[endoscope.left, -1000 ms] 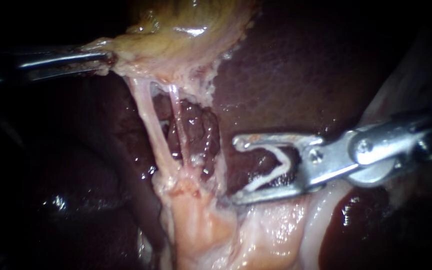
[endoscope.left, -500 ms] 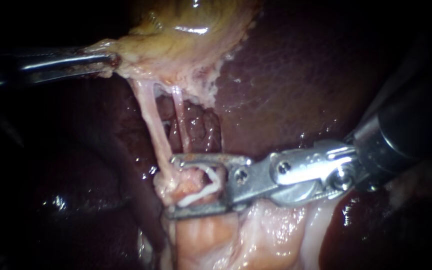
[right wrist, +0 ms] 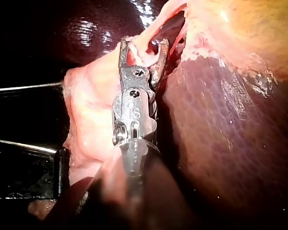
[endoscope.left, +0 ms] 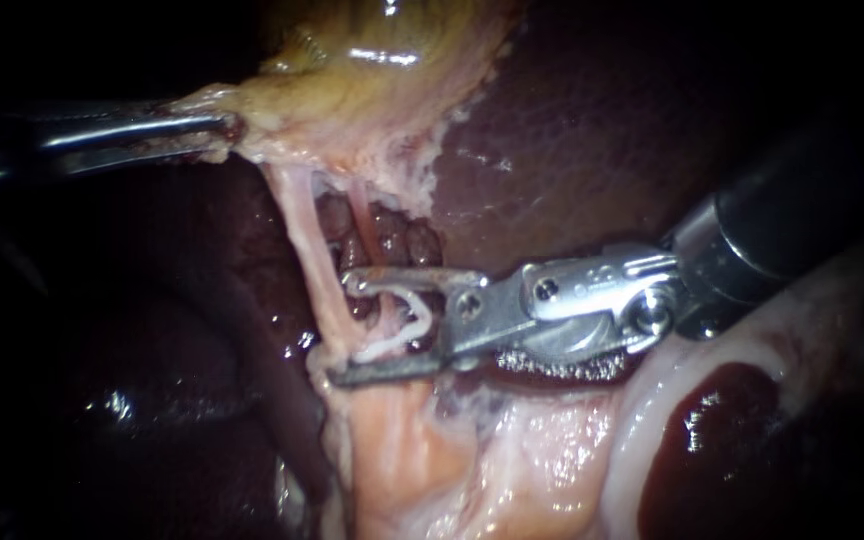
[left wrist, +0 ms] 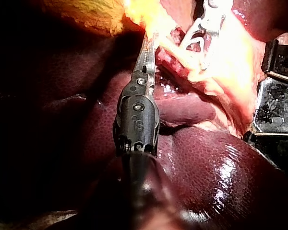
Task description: Clipping first clip left tube
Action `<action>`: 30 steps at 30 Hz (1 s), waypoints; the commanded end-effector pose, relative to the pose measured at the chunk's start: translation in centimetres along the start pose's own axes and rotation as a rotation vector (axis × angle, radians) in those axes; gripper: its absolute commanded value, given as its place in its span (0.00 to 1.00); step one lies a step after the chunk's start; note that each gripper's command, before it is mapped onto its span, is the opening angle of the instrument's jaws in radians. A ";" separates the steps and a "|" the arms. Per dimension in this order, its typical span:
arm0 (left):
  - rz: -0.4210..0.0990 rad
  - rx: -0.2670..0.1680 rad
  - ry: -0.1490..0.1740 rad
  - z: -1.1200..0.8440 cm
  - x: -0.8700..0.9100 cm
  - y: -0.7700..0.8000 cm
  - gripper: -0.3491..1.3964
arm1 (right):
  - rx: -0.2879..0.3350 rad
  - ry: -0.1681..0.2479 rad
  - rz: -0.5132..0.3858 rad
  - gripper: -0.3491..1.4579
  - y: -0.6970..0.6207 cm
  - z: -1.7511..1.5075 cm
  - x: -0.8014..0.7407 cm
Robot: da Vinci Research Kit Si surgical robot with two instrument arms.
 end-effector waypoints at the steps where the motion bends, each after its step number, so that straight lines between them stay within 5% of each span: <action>1: 0.000 -0.002 0.001 0.00 0.00 0.01 0.00 | 0.004 0.006 0.001 0.47 0.01 0.04 0.02; 11: 0.001 -0.003 0.002 0.04 0.00 0.05 0.00 | 0.072 0.077 0.030 0.47 -0.06 0.41 0.16; 30: 0.002 -0.004 0.002 0.04 -0.01 0.04 0.00 | 0.176 0.134 0.045 0.45 -0.65 0.39 0.44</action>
